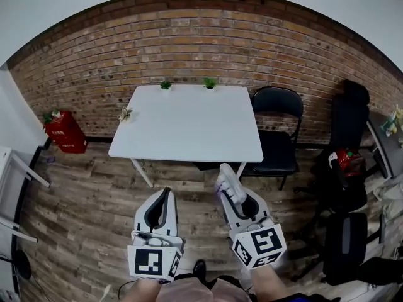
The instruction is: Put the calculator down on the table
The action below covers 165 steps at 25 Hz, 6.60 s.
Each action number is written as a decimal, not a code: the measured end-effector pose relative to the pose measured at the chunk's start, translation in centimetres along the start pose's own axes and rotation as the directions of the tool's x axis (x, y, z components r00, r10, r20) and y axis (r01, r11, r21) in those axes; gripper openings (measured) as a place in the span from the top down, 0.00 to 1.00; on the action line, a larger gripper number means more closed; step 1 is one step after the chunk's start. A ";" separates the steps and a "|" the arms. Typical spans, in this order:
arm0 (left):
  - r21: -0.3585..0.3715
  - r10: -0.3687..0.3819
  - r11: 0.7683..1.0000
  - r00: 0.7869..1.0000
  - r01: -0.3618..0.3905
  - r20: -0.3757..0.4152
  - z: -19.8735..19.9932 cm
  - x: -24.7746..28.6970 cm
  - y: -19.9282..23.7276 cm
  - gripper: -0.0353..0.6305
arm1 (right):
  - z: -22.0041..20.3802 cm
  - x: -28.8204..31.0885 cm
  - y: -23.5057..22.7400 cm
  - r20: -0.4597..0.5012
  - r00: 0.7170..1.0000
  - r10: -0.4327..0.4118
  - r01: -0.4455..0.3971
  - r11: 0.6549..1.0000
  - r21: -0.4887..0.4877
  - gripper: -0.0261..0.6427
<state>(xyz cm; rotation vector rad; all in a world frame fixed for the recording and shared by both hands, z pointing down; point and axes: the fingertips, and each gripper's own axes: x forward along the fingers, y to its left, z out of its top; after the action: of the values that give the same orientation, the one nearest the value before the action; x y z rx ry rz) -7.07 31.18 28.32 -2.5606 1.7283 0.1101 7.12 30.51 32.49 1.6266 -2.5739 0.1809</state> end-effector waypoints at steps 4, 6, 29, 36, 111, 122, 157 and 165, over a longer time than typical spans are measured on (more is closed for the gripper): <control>-0.012 -0.017 1.000 1.000 0.017 -0.021 -1.0 1.7 0.7 0.93 | 0.0 1.4 -0.9 -0.006 1.000 -0.021 0.021 1.000 0.004 0.76; -0.016 -0.024 1.000 0.999 0.023 -0.034 -1.7 2.5 0.8 0.93 | -0.2 2.0 -1.4 -0.013 1.000 -0.029 0.029 1.000 0.008 0.76; 0.012 -0.003 1.000 0.985 0.005 -0.170 -8.4 19.5 3.1 0.93 | -1.6 16.3 -16.0 -0.075 0.995 -0.062 0.066 0.997 0.051 0.76; 0.037 0.050 0.998 0.980 -0.043 -0.192 -9.1 26.1 5.2 0.93 | -0.6 23.3 -20.6 -0.096 0.995 -0.022 0.028 0.998 0.058 0.76; -0.045 0.109 0.991 0.962 -0.124 -0.251 -16.2 43.7 23.3 0.93 | -15.1 48.8 -17.5 -0.548 0.789 0.277 -0.123 0.946 0.300 0.76; -0.075 0.087 0.991 0.964 -0.109 -0.250 -16.7 44.6 23.2 0.93 | -15.8 49.6 -18.9 -0.581 0.764 0.279 -0.076 0.934 0.350 0.74; -0.046 0.078 0.994 0.953 -0.096 -0.294 -18.4 45.9 24.6 0.93 | -19.8 51.4 -22.9 -0.661 0.669 0.341 0.022 0.879 0.476 0.58; -0.053 0.075 0.994 0.953 -0.094 -0.295 -18.2 45.8 24.7 0.93 | -20.0 51.2 -23.4 -0.657 0.676 0.334 0.014 0.886 0.464 0.54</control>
<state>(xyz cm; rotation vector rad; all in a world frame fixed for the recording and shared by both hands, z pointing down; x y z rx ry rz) -12.34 -21.89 42.46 -2.6625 1.9635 -0.2250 6.57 -22.18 60.66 1.0463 -2.0867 1.2336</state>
